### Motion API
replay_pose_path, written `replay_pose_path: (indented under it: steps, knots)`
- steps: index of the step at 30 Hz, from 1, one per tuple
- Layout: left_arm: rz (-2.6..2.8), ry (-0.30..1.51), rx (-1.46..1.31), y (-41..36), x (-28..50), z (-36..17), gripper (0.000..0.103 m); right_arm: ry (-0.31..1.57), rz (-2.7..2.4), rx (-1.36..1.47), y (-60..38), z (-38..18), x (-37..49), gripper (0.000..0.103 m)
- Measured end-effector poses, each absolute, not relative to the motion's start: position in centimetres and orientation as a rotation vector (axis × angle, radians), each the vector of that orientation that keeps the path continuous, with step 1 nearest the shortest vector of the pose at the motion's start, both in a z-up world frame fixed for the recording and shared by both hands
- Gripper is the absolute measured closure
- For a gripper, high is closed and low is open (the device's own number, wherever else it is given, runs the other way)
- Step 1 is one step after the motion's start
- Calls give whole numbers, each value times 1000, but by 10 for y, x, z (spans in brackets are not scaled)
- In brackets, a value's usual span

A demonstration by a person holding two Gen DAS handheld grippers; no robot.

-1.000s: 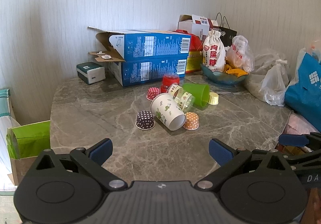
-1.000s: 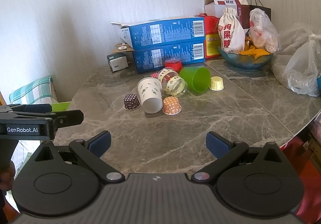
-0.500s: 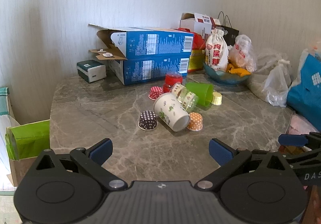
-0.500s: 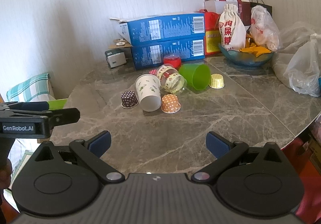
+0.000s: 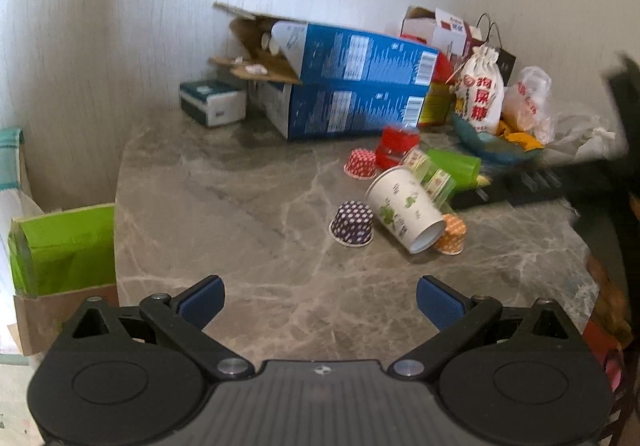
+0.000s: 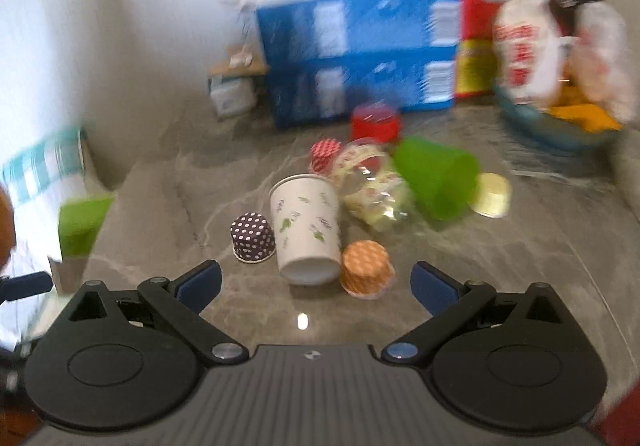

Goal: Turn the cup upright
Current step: 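Reach the right gripper to the lying white leaf-print cup and grasp it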

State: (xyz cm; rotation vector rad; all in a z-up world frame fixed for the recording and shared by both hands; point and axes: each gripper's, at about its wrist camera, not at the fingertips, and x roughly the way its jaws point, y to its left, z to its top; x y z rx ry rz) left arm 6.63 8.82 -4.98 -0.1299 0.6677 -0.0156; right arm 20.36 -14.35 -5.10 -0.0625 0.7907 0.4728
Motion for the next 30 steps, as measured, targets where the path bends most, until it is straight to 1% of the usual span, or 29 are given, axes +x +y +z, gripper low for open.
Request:
replay_pose_path:
  steps: [4, 8, 11, 14, 15, 17, 19, 23, 26, 30]
  knots:
    - [-4, 679, -135, 95, 71, -56, 0, 875, 477, -109, -117, -59, 247, 1]
    - [-25, 692, -187, 94, 80, -62, 0, 942, 490, -155, -97, -68, 270, 2]
    - [-50, 725, -177, 93, 88, -71, 0, 1015, 511, -154, -86, -74, 281, 12]
    - [-34, 729, -173, 97, 87, -77, 0, 1035, 506, -171, -81, -76, 287, 21]
    - [-35, 734, -187, 99, 87, -80, 0, 1041, 496, -177, -79, -77, 289, 26]
    - [-35, 747, -215, 104, 86, -85, 0, 1064, 484, -177, -78, -81, 293, 30]
    - [-33, 752, -224, 107, 85, -88, 0, 1088, 482, -205, -74, -87, 295, 39]
    - [-47, 753, -258, 111, 80, -90, 0, 1075, 464, -198, -72, -83, 291, 40]
    - [-47, 742, -264, 114, 72, -87, 0, 1022, 468, -170, -73, -62, 277, 41]
    - [-60, 705, -319, 126, 55, -79, 0, 957, 476, -122, -82, -32, 234, 41]
